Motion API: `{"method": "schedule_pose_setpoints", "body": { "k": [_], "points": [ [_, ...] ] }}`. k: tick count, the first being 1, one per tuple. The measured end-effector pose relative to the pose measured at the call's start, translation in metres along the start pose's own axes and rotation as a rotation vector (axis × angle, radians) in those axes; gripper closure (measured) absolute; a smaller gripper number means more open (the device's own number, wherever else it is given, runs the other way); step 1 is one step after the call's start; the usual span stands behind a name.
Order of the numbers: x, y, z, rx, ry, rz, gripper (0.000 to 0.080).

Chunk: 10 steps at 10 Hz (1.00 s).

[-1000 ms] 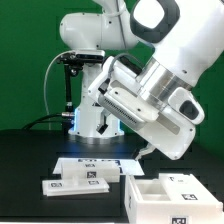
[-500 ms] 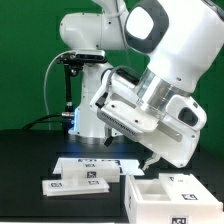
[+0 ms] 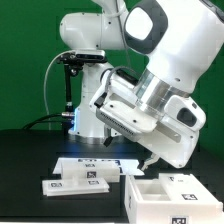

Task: Assemble cabinet

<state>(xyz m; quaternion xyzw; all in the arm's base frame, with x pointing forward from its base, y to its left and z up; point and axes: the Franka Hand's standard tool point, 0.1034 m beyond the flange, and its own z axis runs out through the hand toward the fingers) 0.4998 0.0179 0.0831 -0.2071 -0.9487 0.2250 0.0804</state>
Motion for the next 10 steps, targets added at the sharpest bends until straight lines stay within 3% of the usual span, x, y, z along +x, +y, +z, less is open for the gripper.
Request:
{"method": "schedule_pose_setpoints", "body": {
  "k": [2,3,5,8,10],
  "points": [
    [0.001,-0.023,-0.018,-0.002,-0.019,0.034,0.0151],
    [0.003,-0.031,-0.018,-0.005,-0.004,0.055,0.0151],
    [0.003,-0.031,-0.016,-0.004,0.000,0.091,0.0151],
    [0.003,-0.032,-0.017,-0.007,0.007,0.353,0.0151],
    [-0.001,-0.052,-0.023,-0.014,0.029,0.710,0.0151]
  ]
}}
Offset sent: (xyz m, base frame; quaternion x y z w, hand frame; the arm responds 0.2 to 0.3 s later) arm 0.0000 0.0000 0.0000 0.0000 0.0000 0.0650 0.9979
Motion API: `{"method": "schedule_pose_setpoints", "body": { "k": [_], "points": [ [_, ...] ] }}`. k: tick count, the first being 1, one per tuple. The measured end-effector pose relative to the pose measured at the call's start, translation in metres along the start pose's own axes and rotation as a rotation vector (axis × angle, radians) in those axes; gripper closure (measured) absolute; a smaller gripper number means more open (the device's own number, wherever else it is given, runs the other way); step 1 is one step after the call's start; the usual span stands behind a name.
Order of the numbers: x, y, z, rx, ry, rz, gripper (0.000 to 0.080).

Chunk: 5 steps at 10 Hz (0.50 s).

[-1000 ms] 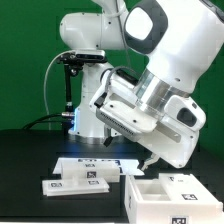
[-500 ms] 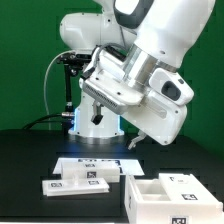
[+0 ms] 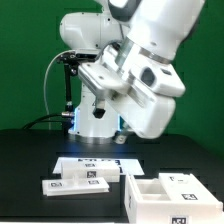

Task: Assemble cabinet

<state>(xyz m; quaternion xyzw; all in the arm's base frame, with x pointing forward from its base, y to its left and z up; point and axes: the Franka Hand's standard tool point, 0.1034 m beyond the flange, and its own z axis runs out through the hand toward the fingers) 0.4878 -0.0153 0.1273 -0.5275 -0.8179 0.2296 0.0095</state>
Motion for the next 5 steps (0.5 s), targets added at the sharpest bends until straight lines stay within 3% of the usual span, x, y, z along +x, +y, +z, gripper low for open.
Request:
{"method": "schedule_pose_setpoints", "body": {
  "k": [1,2,5],
  "points": [
    [-0.0055,-0.0033,0.0027,0.008,0.001,0.147,0.0151],
    [-0.0027,-0.0065,0.0066,0.039,-0.001,0.193,0.0151],
    [-0.0016,-0.0056,0.0071,0.039,-0.004,0.402,0.0151]
  ]
}}
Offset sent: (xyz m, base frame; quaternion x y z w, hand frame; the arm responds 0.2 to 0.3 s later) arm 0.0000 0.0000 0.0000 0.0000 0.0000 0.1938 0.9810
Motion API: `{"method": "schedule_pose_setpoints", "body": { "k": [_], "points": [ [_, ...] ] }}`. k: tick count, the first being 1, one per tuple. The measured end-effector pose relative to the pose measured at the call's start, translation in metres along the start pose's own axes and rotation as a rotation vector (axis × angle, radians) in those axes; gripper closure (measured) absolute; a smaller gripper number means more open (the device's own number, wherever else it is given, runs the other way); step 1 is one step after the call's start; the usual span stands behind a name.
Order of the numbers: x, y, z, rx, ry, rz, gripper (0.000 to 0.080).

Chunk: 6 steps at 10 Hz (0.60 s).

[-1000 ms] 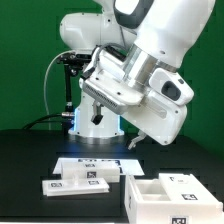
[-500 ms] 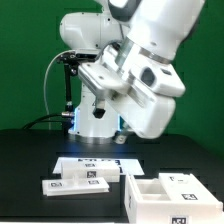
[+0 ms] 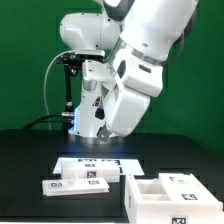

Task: Assemble cabinet

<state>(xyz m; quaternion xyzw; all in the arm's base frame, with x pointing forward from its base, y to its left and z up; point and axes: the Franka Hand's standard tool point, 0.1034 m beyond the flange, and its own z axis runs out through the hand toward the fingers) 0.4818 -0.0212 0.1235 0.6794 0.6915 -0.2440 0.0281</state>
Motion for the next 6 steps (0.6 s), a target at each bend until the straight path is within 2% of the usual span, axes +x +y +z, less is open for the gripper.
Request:
{"method": "schedule_pose_setpoints", "body": {
  "k": [2,4,5,6],
  "points": [
    [-0.001,0.000,0.000,0.001,0.000,0.096,0.0151],
    [-0.024,-0.006,0.006,0.010,0.024,0.398,0.0151],
    [-0.036,-0.009,0.016,0.026,0.043,0.514,0.0151],
    [-0.048,-0.010,0.033,0.048,0.079,0.636,0.0151]
  ]
}}
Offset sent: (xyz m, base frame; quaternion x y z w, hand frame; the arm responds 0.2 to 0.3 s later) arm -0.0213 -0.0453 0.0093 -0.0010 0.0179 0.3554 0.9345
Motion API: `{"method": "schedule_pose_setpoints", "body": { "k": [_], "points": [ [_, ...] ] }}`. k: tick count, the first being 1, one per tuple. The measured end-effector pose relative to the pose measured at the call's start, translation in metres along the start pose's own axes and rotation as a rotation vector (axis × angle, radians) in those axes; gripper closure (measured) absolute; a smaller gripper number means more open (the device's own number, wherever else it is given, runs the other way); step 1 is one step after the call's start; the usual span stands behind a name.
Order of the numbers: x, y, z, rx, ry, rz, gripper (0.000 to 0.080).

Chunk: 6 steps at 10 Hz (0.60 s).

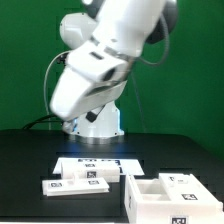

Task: Assemble cabinet

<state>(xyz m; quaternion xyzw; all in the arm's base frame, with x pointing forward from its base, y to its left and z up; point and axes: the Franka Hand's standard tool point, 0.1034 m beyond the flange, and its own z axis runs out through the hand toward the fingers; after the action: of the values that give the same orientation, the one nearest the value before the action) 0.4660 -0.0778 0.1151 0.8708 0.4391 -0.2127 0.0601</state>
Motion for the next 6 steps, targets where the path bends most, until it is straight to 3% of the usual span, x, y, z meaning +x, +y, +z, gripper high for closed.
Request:
{"method": "schedule_pose_setpoints", "body": {
  "k": [6],
  "points": [
    [0.0031,-0.0021,0.0009,0.005,-0.004,0.391,0.0151]
  ]
}}
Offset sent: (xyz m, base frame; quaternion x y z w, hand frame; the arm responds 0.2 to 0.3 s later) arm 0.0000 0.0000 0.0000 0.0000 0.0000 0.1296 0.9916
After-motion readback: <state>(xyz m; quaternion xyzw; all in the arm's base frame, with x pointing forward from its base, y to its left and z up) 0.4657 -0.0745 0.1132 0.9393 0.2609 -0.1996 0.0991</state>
